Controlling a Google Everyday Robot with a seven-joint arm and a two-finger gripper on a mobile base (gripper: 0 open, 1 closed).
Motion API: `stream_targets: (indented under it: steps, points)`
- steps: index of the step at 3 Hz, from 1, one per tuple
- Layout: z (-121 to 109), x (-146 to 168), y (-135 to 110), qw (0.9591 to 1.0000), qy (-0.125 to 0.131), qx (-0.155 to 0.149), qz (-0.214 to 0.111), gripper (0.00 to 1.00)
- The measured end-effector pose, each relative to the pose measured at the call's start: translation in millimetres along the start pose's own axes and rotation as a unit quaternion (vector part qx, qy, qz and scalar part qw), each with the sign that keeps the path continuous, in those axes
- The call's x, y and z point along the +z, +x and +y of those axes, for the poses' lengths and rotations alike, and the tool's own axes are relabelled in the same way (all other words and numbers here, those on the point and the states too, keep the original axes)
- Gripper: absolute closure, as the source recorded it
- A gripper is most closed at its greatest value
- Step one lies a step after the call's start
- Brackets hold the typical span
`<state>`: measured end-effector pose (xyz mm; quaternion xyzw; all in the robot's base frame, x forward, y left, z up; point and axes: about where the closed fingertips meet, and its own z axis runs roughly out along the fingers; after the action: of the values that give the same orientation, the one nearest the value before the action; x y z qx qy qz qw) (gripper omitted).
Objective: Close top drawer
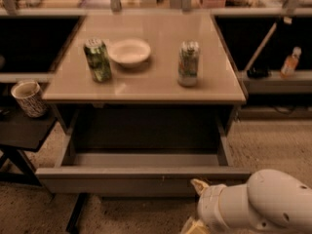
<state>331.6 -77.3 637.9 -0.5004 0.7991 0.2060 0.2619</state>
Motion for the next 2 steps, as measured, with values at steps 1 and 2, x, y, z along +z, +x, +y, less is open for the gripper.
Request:
stream_targets:
  steps: [1,2]
  points:
    - [-23,7,3,0.9998,0.003,0.018,0.008,0.00]
    - [-70,13,-1,0.9983,0.018,0.047,0.030,0.00]
